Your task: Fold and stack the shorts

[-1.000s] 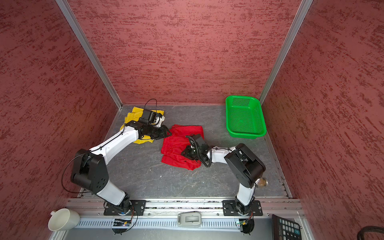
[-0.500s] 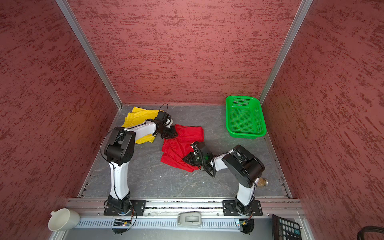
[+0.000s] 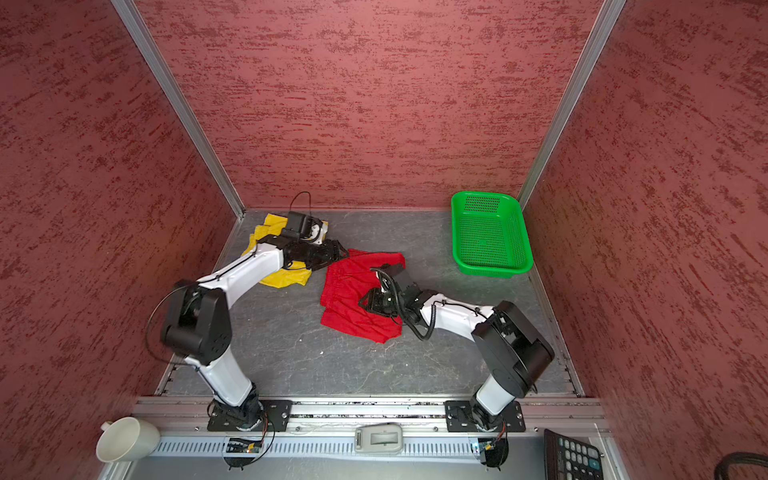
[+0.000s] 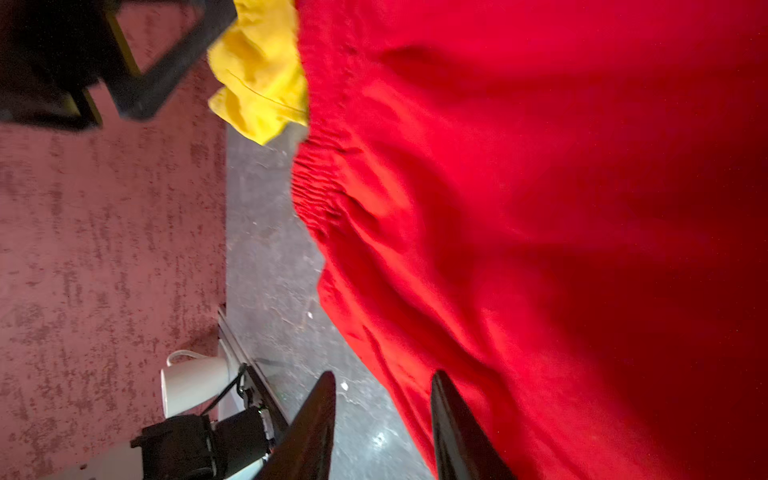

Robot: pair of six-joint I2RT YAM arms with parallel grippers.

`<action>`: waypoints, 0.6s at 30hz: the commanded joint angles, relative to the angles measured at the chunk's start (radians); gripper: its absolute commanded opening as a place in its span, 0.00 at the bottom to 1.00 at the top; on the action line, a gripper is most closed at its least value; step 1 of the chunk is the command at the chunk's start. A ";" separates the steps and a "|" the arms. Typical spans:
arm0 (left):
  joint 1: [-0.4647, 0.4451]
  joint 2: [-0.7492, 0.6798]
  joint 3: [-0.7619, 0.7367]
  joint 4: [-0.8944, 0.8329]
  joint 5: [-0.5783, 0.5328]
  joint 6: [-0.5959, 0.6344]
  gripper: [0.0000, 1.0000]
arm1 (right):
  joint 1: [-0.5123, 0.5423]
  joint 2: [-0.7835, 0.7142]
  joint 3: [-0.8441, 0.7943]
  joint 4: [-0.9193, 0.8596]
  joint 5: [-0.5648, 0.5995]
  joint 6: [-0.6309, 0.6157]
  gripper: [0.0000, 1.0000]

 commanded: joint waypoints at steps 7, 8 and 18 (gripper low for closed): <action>0.182 -0.185 -0.381 0.112 0.198 -0.104 0.80 | -0.079 0.178 0.148 -0.136 -0.012 -0.096 0.34; 0.190 -0.172 -0.406 0.146 0.220 -0.113 0.80 | -0.080 0.198 0.154 -0.145 -0.013 -0.106 0.33; 0.170 0.054 -0.399 0.302 0.309 -0.124 0.84 | -0.081 0.272 0.065 -0.191 0.011 -0.138 0.28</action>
